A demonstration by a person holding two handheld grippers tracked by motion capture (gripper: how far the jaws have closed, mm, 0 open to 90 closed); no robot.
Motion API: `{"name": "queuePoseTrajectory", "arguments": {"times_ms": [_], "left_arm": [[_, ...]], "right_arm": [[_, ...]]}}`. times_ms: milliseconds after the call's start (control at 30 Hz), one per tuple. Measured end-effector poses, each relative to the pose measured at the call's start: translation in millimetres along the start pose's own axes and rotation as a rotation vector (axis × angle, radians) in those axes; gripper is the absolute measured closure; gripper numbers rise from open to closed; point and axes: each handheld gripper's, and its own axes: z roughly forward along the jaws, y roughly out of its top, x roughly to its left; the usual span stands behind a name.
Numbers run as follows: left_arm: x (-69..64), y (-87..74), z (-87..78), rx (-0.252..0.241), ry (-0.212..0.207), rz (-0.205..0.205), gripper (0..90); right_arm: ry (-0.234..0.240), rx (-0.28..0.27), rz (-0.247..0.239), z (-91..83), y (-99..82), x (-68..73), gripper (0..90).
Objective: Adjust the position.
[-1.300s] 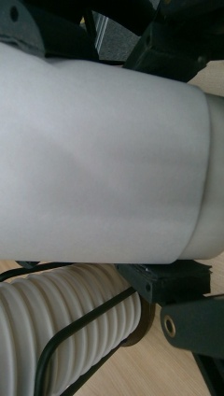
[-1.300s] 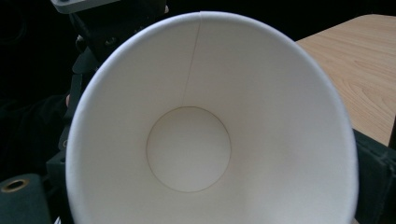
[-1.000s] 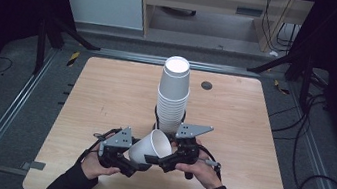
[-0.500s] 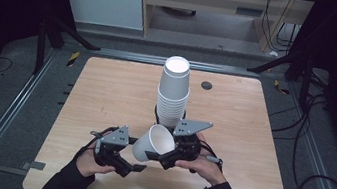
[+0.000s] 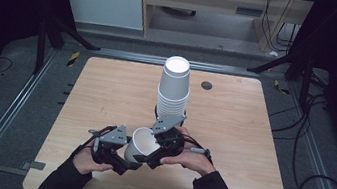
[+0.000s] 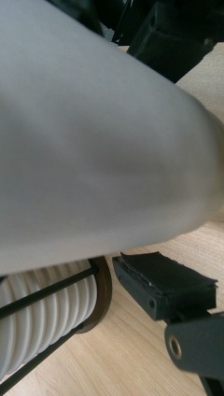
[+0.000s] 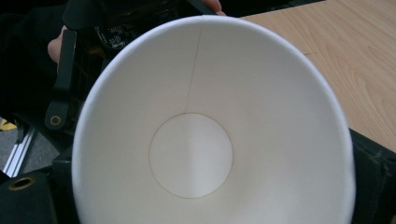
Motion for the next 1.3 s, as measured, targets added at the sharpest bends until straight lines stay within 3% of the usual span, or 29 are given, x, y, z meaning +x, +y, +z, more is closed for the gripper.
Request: {"name": "queuePoseTrajectory", "arguments": {"times_ms": [200, 633, 967, 1300], "left_arm": [[0.0, -0.4, -1.1, -0.007, -0.006, 0.000, 21.6], [2.4, -2.1, -0.3, -0.008, 0.003, -0.023, 23.0], [8.6, -6.2, -1.3, -0.012, 0.017, -0.051, 23.1], [12.6, -3.5, -15.9, -0.108, 0.048, -0.085, 23.0]], "right_arm": [[0.010, -0.010, 0.004, 3.7, 1.0, -2.0, 8.1], [-0.006, -0.037, 0.008, 1.9, 0.6, -4.6, 4.5], [-0.035, -0.125, 0.018, -23.6, 5.0, -5.3, 3.5], [-0.100, -0.215, 0.057, -57.7, -12.4, -3.1, 3.5]]}}
